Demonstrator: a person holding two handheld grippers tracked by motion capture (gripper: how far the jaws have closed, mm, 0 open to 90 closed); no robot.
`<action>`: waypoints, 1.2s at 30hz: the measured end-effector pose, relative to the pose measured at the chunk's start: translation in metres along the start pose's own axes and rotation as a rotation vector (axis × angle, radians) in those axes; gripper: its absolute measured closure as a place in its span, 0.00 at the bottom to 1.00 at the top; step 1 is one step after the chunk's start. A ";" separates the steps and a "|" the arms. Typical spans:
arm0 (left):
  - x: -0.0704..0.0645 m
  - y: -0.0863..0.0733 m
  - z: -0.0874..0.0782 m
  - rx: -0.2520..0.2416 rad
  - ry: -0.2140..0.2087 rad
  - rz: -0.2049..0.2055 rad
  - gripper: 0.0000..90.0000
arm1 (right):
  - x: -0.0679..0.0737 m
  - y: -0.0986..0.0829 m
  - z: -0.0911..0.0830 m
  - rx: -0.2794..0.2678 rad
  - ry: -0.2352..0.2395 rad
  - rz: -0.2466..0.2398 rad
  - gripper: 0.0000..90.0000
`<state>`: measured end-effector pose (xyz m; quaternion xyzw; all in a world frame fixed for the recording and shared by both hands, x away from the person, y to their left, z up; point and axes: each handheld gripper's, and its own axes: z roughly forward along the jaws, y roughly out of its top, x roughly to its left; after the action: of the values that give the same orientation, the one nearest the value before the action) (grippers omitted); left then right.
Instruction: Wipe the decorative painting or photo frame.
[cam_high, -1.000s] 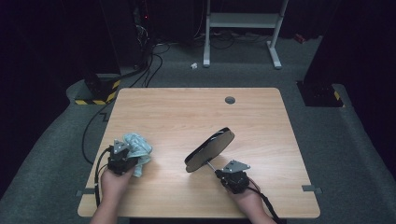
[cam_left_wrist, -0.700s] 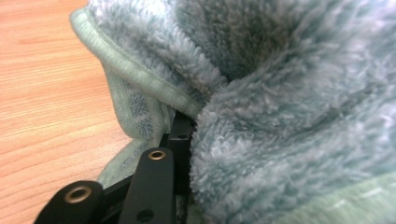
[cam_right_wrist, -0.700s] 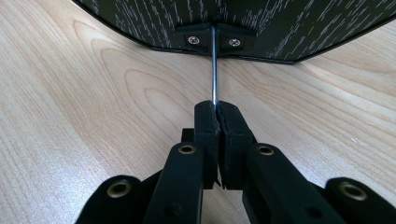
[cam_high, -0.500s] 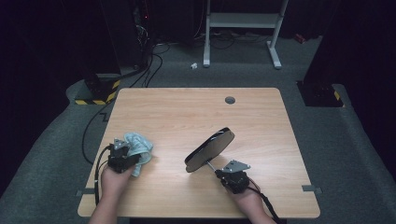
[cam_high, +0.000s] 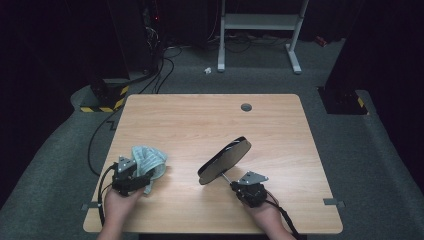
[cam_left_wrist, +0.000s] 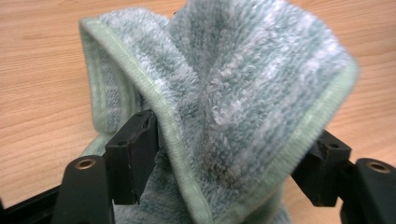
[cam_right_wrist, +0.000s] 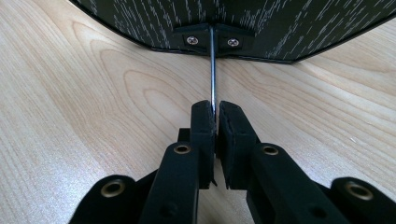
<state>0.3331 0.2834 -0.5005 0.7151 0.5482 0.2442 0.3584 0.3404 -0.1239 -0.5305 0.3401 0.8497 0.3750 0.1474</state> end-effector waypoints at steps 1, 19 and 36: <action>-0.001 0.000 -0.001 -0.003 0.006 0.004 0.32 | 0.000 0.000 0.000 0.000 0.000 0.000 0.93; -0.018 0.007 -0.021 -0.054 -0.036 0.008 0.21 | 0.000 0.000 0.000 0.000 -0.001 0.002 0.91; -0.064 0.004 -0.030 -0.062 -0.202 0.079 0.26 | 0.000 0.000 0.000 -0.001 0.007 0.007 0.88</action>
<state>0.2952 0.2289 -0.4758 0.7457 0.4728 0.2018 0.4238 0.3405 -0.1244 -0.5305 0.3419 0.8488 0.3771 0.1432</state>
